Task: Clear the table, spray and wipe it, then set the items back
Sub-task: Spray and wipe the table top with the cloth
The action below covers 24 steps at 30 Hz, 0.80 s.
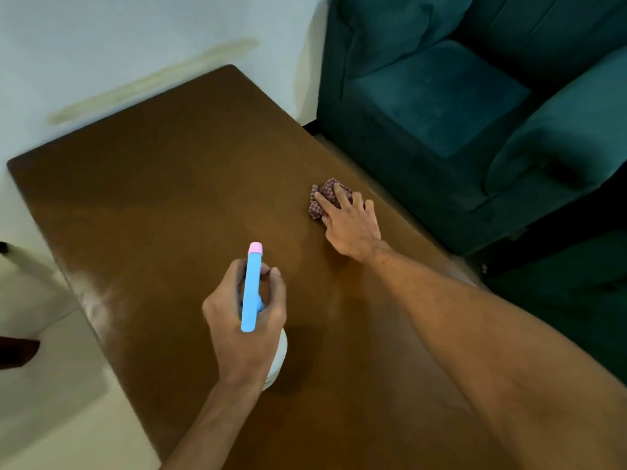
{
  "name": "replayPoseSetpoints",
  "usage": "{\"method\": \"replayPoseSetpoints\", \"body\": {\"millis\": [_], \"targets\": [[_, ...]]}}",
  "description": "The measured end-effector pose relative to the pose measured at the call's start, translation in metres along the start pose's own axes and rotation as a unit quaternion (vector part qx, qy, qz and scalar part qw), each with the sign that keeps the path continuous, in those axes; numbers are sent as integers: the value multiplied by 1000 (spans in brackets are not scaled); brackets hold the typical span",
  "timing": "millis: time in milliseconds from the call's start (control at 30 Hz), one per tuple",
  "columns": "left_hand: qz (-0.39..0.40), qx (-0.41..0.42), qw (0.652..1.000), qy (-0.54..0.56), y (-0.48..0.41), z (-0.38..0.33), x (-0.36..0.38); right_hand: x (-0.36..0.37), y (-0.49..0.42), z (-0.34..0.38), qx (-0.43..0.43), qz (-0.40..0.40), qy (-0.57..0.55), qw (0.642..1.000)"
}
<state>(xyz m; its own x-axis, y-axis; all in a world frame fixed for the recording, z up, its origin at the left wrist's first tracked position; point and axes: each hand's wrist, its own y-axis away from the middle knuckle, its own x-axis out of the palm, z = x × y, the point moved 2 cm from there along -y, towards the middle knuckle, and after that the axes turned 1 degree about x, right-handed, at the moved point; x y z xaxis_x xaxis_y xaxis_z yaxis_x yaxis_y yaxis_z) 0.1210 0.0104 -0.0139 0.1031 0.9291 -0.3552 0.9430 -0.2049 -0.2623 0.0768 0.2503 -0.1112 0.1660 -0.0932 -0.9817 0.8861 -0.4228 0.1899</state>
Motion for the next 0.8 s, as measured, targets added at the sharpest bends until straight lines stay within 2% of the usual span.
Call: {"method": "replayPoseSetpoints", "body": {"millis": [233,400,667,800], "targets": [[49,71,996,14,-37,-30,81,-1,16,-62,115,-14,-50,992],[77,80,994,18,-35,-47,110,7,66,-93,185,-37,-84,978],[93,63,993,34,-6,-55,92,29,155,-119,289,-32,-80,953],[65,42,997,32,4,-45,44,31,168,-78,316,-14,-87,945]]}}
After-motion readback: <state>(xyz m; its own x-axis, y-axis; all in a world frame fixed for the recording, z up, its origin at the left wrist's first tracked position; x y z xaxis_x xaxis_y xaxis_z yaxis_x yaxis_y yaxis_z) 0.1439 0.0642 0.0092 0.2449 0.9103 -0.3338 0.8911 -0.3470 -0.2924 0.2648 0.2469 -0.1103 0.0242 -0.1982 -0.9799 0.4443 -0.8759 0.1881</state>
